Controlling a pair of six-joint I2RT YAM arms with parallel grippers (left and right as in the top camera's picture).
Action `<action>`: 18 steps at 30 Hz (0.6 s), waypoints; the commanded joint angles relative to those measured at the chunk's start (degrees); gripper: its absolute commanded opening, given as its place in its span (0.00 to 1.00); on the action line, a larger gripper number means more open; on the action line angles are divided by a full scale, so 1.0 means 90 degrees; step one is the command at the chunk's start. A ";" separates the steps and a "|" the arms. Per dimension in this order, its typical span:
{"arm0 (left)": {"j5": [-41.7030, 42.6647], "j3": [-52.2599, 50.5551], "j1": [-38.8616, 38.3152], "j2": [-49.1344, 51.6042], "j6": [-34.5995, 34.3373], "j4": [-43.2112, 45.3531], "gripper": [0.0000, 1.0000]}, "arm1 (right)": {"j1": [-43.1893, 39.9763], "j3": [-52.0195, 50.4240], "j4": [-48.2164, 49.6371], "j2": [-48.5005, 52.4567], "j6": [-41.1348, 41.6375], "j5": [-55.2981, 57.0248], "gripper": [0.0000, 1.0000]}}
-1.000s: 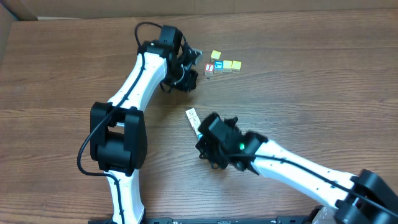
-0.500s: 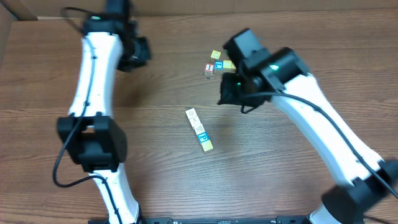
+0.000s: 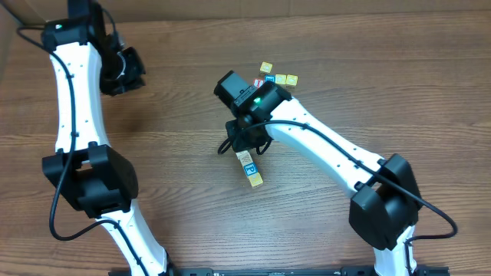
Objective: Flip 5 blocks
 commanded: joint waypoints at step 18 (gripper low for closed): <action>-0.0204 -0.2312 -0.2761 -0.0214 0.2817 0.2329 0.05 | 0.0328 -0.3070 -0.0306 -0.2501 0.5651 -0.0301 0.04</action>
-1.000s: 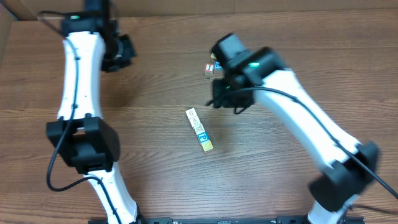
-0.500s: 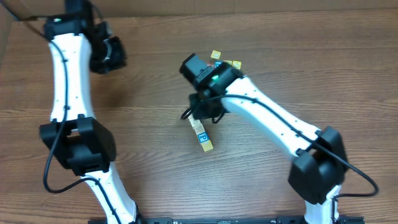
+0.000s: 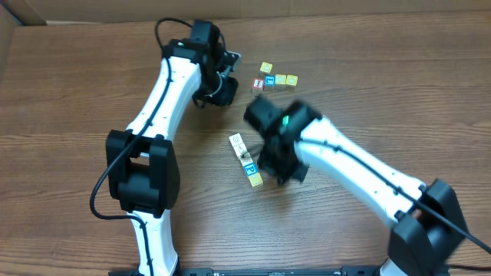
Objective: Flip 5 blocks
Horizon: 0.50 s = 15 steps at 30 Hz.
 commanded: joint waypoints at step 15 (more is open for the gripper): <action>-0.0219 -0.0180 -0.0078 0.0138 0.0607 0.0189 0.04 | 0.0466 -0.3733 0.4129 -0.1656 0.3463 -0.0719 0.04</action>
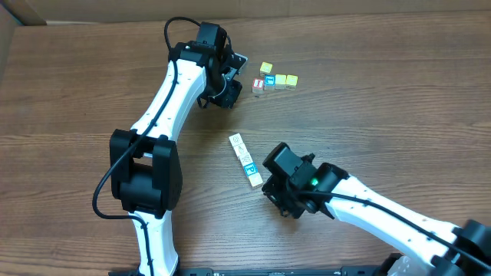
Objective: Flip 5 blocks
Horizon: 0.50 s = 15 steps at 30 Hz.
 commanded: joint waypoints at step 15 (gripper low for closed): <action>0.0510 -0.0066 0.0029 0.0437 0.0663 -0.0092 0.04 | 0.0143 -0.0121 0.1139 0.0865 0.0974 0.0219 0.04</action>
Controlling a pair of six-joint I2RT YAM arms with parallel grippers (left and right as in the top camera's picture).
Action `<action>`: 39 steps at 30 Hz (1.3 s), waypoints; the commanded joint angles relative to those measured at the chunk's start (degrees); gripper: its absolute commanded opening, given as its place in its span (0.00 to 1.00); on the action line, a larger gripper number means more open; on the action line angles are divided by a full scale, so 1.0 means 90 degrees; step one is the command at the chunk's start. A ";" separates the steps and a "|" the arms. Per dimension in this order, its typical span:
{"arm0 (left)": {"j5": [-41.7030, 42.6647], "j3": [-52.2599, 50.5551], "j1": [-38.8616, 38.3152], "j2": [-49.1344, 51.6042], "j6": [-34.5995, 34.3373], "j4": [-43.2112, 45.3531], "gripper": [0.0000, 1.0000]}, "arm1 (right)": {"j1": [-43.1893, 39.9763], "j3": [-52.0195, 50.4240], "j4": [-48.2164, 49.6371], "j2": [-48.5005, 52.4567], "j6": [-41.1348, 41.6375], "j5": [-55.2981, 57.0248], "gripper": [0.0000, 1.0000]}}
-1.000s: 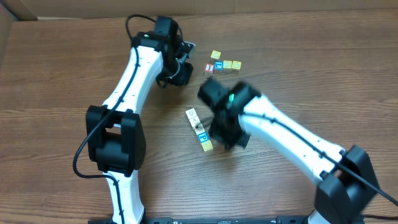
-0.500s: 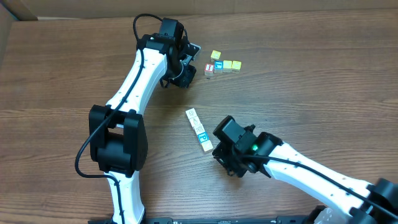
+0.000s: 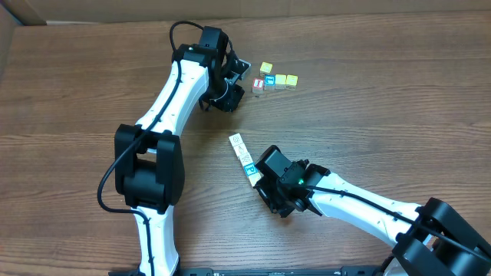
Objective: Flip 5 blocks
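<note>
Several small blocks lie in two groups. At the back, a yellow block (image 3: 266, 67) sits above a short row: red-white block (image 3: 258, 84), blue block (image 3: 269, 81) and two yellow ones (image 3: 286, 80). In the middle lies a slanted line of blocks (image 3: 245, 159), white at the far end and yellow at the near end (image 3: 256, 182). My left gripper (image 3: 243, 80) stands open just left of the red-white block. My right gripper (image 3: 265, 190) sits against the yellow near end of the line, its fingers hidden under its own body.
The brown wooden table (image 3: 399, 115) carries only the blocks. A cardboard wall (image 3: 345, 6) runs along the back edge. My left arm (image 3: 165, 107) stretches from the front left to the back; my right arm (image 3: 360, 211) lies across the front right.
My right gripper has shifted a little left and up, closer to the yellow end of the slanted line. My left gripper has edged slightly right toward the red-white block.
At first my left arm stood at the far left and my right gripper hung over the slanted line. Then the left gripper was beside the back cluster and the right one off to the line's right. Later the right gripper sat low by the line's near end, where it stays.
</note>
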 commanded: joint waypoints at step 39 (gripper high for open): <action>0.0153 -0.0954 0.0034 0.0151 0.0831 0.0041 0.04 | 0.0046 -0.0005 0.0602 0.0444 0.0080 0.0391 0.05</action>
